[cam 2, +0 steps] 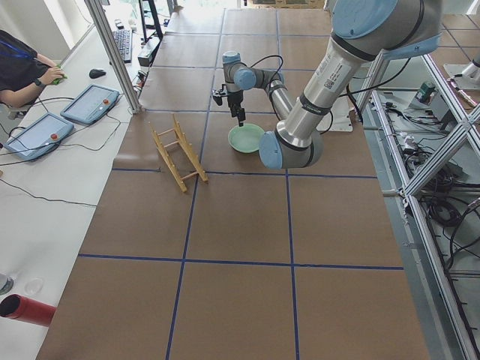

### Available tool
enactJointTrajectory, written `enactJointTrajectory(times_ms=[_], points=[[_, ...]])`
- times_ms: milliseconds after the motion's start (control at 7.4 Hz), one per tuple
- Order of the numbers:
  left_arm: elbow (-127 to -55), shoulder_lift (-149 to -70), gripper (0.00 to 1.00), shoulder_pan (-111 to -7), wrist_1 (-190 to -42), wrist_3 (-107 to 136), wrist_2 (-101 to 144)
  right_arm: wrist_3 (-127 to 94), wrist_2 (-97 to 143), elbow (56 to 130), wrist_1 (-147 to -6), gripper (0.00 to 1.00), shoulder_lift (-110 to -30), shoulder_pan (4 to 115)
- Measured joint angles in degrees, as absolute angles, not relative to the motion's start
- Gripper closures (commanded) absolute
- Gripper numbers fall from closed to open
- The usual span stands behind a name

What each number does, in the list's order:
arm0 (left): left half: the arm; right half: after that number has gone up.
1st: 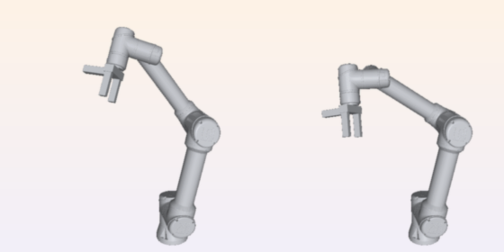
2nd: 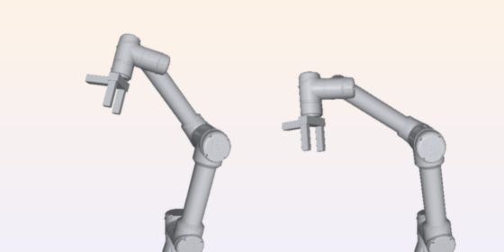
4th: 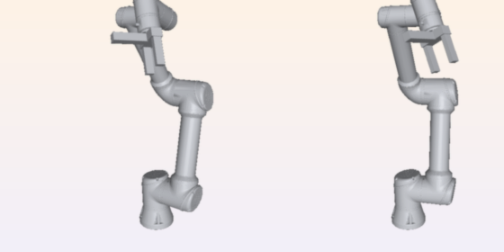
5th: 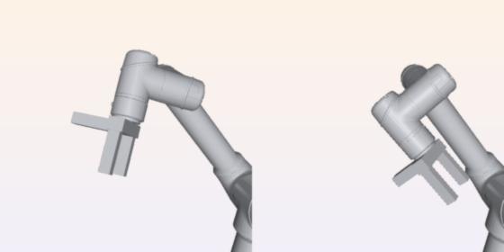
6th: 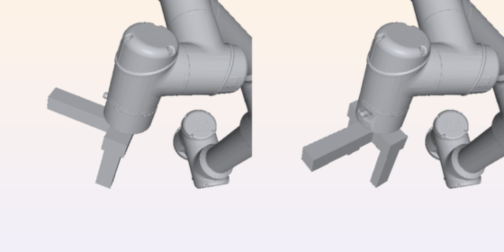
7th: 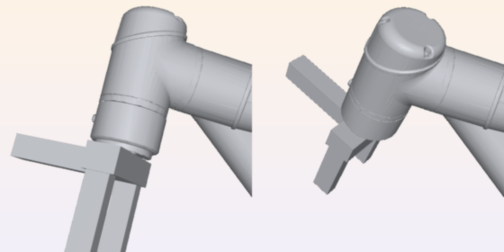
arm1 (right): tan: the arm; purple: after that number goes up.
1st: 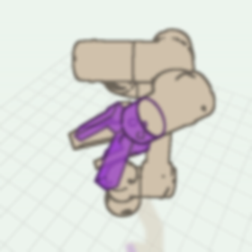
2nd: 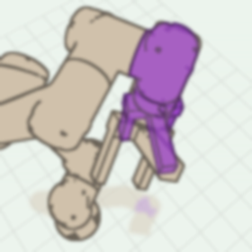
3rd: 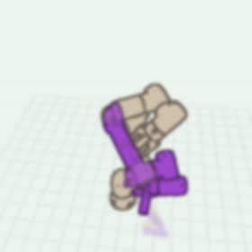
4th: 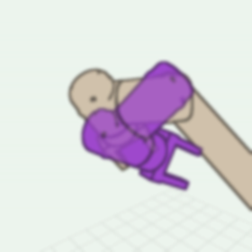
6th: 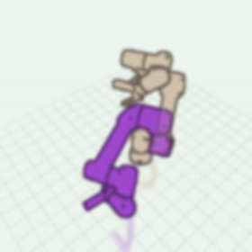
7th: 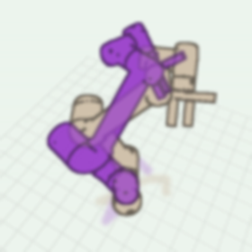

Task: Place plate on rack
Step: 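Move the left gripper down to the rim of the green plate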

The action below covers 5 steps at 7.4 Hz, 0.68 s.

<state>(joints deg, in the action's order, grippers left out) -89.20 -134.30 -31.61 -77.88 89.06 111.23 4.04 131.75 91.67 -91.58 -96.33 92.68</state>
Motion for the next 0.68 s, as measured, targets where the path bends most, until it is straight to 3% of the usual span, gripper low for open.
enactJointTrajectory(times_ms=[135,541,676], points=[[-88.4,-134.3,0.02,-31.0,-79.6,89.7,111.2,4.0,131.7,91.7,-91.6,0.0,-96.3,92.7],[-86.3,-134.1,0.47,-29.7,-82.2,90.4,110.5,4.0,131.7,91.6,-91.6,0.0,-96.3,92.7],[-85.9,-134.0,0.5,-29.5,-83.1,90.4,109.9,4.0,131.7,91.6,-91.6,0.0,-96.3,92.7]])
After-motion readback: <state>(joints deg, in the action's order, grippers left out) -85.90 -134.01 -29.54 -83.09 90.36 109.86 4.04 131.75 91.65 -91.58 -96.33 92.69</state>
